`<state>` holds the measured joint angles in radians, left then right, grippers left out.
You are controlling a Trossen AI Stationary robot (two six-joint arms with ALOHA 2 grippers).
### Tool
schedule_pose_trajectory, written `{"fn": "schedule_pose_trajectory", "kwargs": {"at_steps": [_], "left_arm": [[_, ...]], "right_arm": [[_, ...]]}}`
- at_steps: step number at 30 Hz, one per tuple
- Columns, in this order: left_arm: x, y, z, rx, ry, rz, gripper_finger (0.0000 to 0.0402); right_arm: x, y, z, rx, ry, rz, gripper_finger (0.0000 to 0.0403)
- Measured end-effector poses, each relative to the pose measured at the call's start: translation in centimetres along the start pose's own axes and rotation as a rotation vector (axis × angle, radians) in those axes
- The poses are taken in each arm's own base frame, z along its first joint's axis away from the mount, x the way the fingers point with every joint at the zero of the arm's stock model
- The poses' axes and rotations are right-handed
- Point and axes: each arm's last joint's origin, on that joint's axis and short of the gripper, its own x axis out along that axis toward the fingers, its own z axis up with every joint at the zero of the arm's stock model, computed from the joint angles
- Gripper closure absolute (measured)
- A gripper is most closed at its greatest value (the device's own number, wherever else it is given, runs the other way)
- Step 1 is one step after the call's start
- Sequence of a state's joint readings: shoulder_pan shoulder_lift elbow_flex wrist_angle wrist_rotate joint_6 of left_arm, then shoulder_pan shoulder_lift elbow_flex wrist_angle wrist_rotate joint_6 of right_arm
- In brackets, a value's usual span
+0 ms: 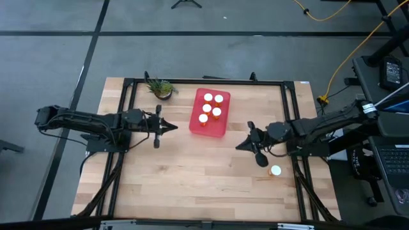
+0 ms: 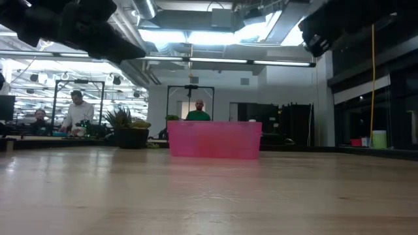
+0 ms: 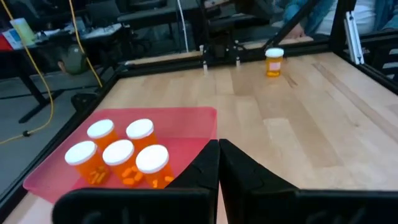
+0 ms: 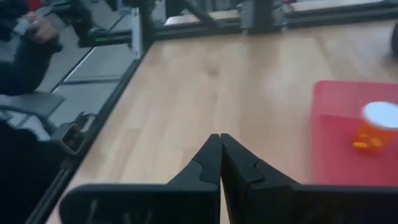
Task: Pick and place pill bottles into a basket
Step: Put the orange pill bottle into the red bin
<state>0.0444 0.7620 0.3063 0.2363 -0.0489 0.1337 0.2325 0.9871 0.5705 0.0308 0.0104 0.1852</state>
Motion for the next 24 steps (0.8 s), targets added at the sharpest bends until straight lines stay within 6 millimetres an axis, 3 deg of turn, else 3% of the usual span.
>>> {"fn": "schedule_pose_trajectory", "kwargs": {"at_steps": [7, 14, 19, 24], "left_arm": [[0.0, -0.1, 0.1, 0.000, -0.029, -0.027, 0.0400], [0.0, -0.1, 0.1, -0.015, -0.027, -0.026, 0.0400], [0.0, -0.1, 0.1, -0.020, -0.026, -0.025, 0.0399], [0.0, -0.1, 0.1, -0.044, -0.026, -0.025, 0.0399]], "right_arm": [[-0.6, 2.8, -1.9, 0.089, 0.142, -0.127, 0.0401], [-1.8, 6.5, -3.5, 0.222, 0.160, -0.115, 0.0401], [-2.8, 8.1, -5.0, 0.318, 0.227, -0.162, 0.0402], [-3.4, 10.0, -4.2, 0.382, 0.360, -0.251, 0.0403]]}}
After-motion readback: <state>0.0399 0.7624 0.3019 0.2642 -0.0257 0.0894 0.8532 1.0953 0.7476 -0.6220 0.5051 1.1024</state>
